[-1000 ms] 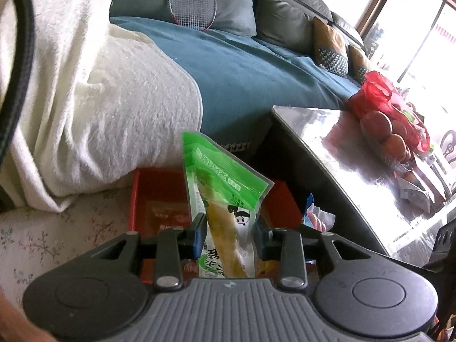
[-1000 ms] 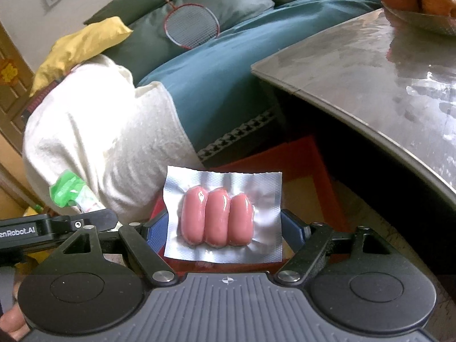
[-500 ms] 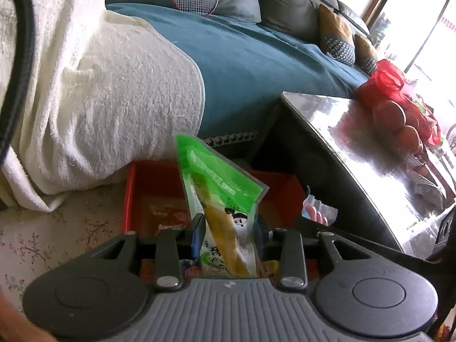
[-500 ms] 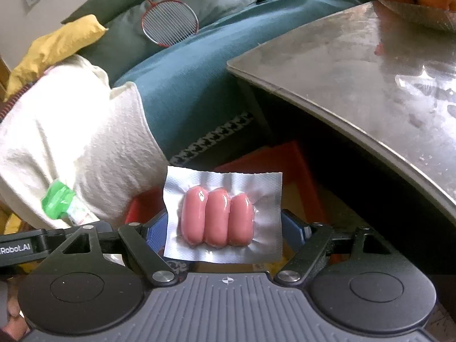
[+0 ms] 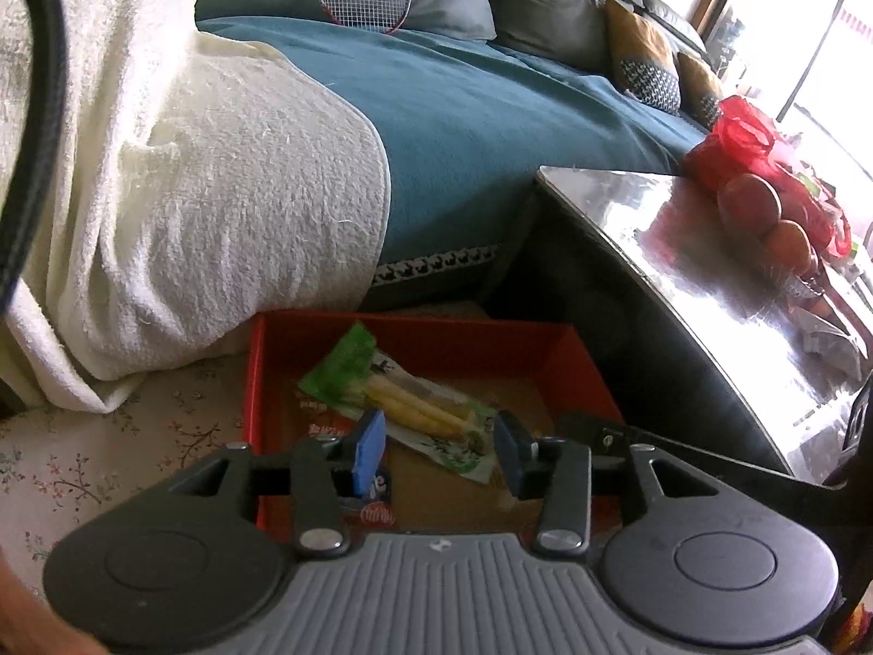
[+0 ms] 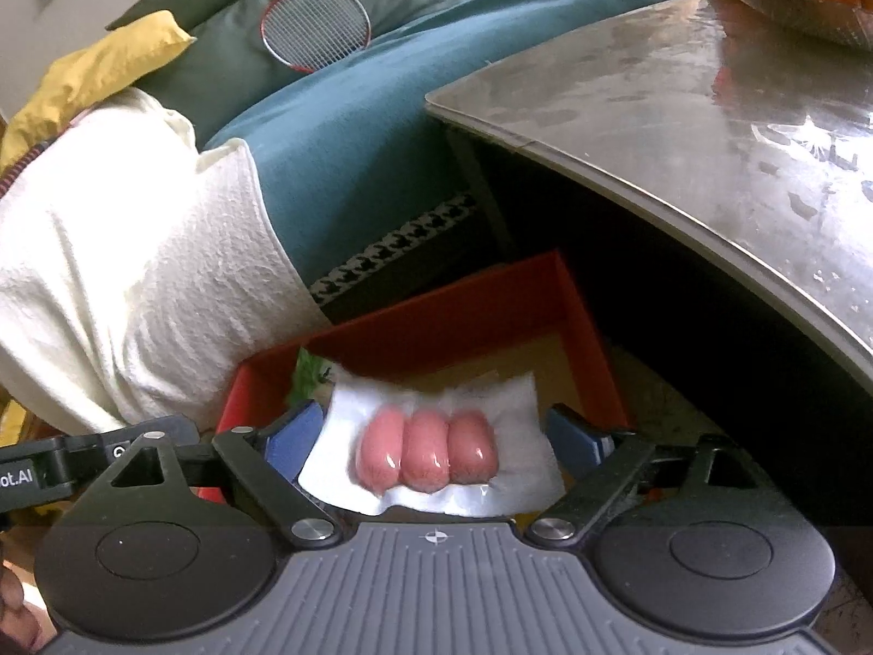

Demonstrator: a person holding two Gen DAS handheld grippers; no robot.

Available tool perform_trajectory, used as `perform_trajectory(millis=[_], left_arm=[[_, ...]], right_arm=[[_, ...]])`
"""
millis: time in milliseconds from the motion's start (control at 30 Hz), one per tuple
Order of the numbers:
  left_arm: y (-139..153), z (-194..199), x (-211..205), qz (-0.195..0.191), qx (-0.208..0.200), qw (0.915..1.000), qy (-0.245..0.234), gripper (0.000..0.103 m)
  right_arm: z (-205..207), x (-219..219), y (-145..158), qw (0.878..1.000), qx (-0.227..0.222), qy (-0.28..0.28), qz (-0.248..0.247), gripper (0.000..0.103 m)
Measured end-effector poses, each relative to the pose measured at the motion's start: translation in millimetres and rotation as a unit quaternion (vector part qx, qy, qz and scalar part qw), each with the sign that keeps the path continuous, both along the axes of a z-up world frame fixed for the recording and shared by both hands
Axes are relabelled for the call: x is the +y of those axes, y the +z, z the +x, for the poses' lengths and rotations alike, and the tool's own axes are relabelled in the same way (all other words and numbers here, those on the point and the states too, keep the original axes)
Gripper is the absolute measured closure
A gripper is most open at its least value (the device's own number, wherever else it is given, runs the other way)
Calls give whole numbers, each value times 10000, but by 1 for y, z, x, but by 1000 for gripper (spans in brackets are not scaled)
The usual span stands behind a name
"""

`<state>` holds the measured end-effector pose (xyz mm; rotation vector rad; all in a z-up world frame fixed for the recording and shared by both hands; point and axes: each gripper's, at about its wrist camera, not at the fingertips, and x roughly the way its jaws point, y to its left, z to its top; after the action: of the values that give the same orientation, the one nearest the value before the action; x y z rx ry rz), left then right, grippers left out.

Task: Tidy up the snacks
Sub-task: 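Open both grippers to release the packets into the red box, then withdraw both grippers from the box toward the remaining red packets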

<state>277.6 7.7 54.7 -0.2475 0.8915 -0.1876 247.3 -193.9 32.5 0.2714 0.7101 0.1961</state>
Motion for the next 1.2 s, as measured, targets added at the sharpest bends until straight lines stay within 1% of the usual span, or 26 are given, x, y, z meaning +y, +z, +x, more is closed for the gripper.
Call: perform_trajectory(millis=[67, 200, 400, 700, 800, 867, 1033, 1200], left_arm=[[0, -2, 1, 14, 3, 10000, 12, 62], [0, -3, 2, 37, 8, 10000, 22, 62], [2, -5, 0, 93, -13, 10000, 14, 62], [0, -11, 0, 153, 63, 9999, 44, 61], [0, -14, -2, 171, 77, 9998, 23, 59], [0, -16, -3, 177, 73, 9998, 6, 56], [2, -21, 0, 166, 56, 9998, 7, 56], [-1, -31, 9, 115, 145, 9998, 77, 56]], right_arm=[[-1, 0, 1, 10000, -30, -2, 7, 11], [-3, -1, 4, 9999, -102, 8, 40, 11], [-4, -1, 2, 10000, -54, 30, -5, 11], [-8, -2, 2, 10000, -53, 19, -15, 9], [-9, -3, 2, 10000, -57, 11, -8, 9], [-10, -3, 3, 10000, -54, 16, 16, 9], [-15, -4, 7, 9999, -131, 36, 67, 8], [-20, -2, 9, 9998, -141, 98, 60, 8]])
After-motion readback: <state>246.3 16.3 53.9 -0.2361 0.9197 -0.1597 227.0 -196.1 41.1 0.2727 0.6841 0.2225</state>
